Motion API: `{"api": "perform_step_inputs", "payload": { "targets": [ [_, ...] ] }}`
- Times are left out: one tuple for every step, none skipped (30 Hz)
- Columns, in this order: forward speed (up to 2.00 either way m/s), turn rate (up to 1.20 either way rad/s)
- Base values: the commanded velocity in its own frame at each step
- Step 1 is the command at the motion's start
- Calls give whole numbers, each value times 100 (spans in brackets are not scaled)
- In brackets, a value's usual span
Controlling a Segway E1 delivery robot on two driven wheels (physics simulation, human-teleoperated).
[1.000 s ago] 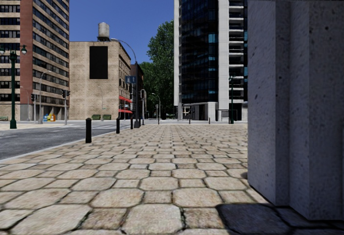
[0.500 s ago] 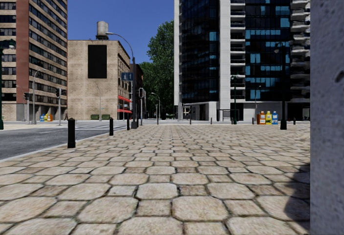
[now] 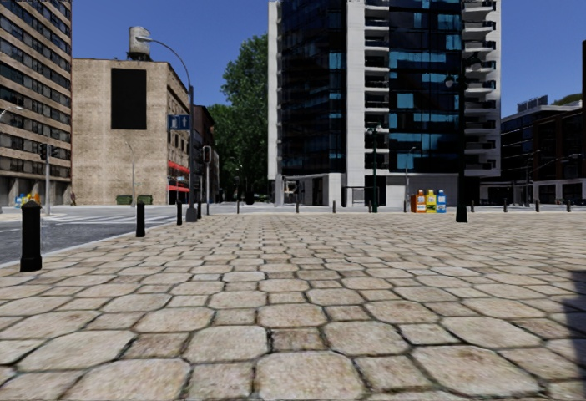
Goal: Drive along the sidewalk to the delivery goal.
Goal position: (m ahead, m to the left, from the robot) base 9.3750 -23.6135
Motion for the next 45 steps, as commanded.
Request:
{"api": "perform_step_inputs", "payload": {
  "targets": [
    [200,-68],
    [200,-68],
    [200,-68],
    [200,-68],
    [200,-69],
    [200,-69],
    [200,-69],
    [200,-69],
    [200,-69],
    [200,-69],
    [200,-71],
    [200,-72],
    [200,-73],
    [200,-73],
    [200,-73],
    [200,-73],
    [200,-73],
    [200,-73],
    [200,-73],
    [200,-73],
    [200,-73],
    [200,-70],
    [200,-69],
    [200,-67],
    [200,-67],
    [200,-67],
    [200,-65],
    [200,-60],
    [200,-58],
    [200,-58],
    [200,-57],
    [200,-57],
    [200,-57],
    [200,-57],
    [200,-57],
    [200,-57],
    [200,-57],
    [200,-57],
    [200,-57],
    [200,-57],
    [200,-57],
    [200,-57],
    [200,-57],
    [200,-57],
    [200,-57]
  ]
}}
